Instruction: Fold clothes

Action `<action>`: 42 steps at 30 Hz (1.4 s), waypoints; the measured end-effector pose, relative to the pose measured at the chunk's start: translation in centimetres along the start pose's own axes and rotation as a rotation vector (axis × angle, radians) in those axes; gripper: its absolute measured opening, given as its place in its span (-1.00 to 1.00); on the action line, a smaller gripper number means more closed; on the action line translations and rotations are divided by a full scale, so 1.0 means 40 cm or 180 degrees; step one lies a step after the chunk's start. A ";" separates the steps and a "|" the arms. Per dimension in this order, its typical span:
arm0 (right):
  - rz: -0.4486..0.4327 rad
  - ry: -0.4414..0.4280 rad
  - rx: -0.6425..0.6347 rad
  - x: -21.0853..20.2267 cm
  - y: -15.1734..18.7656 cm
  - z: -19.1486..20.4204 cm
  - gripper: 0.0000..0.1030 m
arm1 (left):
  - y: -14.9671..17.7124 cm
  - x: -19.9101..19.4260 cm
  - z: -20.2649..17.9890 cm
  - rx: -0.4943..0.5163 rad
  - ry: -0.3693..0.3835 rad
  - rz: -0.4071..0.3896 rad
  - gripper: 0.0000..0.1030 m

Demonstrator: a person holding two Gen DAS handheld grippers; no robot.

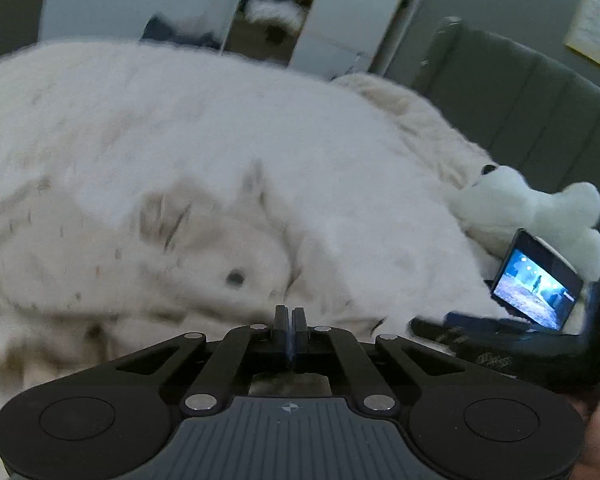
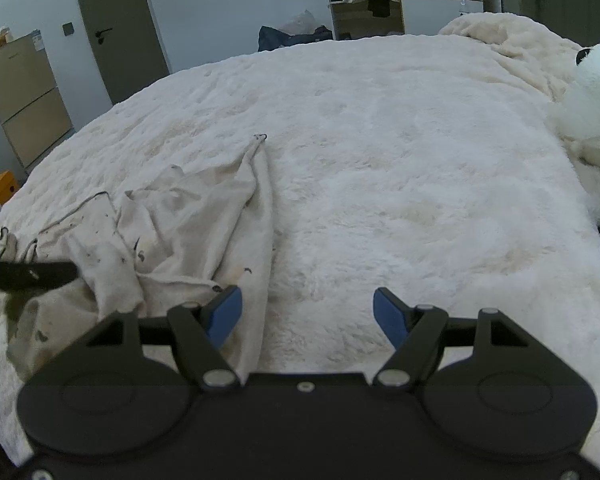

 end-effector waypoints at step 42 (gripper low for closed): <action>0.0033 -0.0091 0.0019 -0.012 0.010 0.012 0.38 | 0.153 -0.139 -0.127 -0.0342 0.0100 -0.0067 -0.05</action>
Point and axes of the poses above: each gripper's, at about its wrist camera, not at the fingertips, and x roughly the way its jaws point, z to its left, y to its underside, the point moved 1 cm from there along x, roughly the way its jaws point, and after that the axes turned 11 degrees about -y, right-handed, at the moved point
